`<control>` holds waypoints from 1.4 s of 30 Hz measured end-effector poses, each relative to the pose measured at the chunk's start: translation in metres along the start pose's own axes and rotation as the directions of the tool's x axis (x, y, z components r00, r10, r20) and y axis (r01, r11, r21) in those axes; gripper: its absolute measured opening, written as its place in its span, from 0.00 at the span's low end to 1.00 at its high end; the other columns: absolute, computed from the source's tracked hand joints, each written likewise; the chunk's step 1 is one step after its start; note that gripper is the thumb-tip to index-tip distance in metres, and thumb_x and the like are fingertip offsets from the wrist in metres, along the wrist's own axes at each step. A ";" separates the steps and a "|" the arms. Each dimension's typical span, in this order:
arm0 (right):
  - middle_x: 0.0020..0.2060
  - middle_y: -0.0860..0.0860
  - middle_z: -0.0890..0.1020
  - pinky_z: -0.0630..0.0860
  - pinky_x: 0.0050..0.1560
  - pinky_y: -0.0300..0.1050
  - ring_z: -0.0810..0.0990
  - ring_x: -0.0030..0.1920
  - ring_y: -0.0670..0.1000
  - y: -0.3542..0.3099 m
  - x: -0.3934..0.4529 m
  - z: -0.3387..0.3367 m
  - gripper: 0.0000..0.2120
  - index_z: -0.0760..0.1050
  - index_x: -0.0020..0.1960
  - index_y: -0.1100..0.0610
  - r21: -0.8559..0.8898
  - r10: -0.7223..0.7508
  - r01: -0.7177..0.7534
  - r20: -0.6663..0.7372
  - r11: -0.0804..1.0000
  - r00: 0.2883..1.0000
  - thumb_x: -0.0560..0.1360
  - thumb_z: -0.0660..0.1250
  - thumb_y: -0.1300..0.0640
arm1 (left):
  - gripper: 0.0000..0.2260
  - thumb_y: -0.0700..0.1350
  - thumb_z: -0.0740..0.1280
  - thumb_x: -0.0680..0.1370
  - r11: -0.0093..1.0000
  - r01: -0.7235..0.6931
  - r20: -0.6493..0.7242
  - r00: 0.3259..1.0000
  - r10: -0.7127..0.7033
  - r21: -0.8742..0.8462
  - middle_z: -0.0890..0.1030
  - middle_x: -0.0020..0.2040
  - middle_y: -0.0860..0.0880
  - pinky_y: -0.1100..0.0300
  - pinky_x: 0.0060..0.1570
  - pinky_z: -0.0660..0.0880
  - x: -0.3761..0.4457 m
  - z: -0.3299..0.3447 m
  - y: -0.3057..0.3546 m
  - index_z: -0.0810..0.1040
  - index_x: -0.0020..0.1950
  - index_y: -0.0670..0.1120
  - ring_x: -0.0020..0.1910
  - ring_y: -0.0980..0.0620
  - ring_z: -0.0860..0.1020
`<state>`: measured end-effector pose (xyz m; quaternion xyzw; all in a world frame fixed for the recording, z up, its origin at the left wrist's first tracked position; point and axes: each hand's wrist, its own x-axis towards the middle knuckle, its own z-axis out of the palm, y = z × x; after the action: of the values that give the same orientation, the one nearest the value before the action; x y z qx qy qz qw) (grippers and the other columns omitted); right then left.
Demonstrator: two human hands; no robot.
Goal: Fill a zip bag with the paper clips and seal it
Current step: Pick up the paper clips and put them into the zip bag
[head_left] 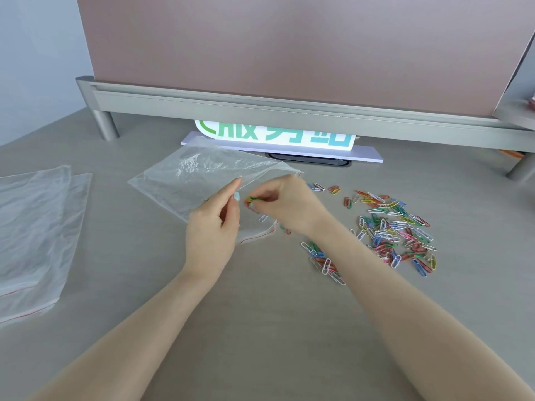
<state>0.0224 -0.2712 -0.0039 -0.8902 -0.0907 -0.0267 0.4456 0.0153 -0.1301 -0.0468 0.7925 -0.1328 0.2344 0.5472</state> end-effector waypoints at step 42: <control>0.64 0.52 0.76 0.64 0.67 0.45 0.72 0.64 0.52 0.062 0.043 -0.018 0.15 0.75 0.60 0.57 -0.258 0.060 -0.001 0.219 0.966 0.974 0.80 0.55 0.54 | 0.16 0.36 0.56 0.80 0.994 0.074 -0.211 0.973 -0.089 -0.076 0.64 0.26 0.55 0.73 0.32 0.64 0.008 -0.006 0.007 0.75 0.63 0.50 0.25 0.65 0.70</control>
<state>0.0767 -0.3160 -0.0361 -0.9388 -0.1227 0.0699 0.3142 0.0179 -0.1262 -0.0353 0.7484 -0.0481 0.2912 0.5940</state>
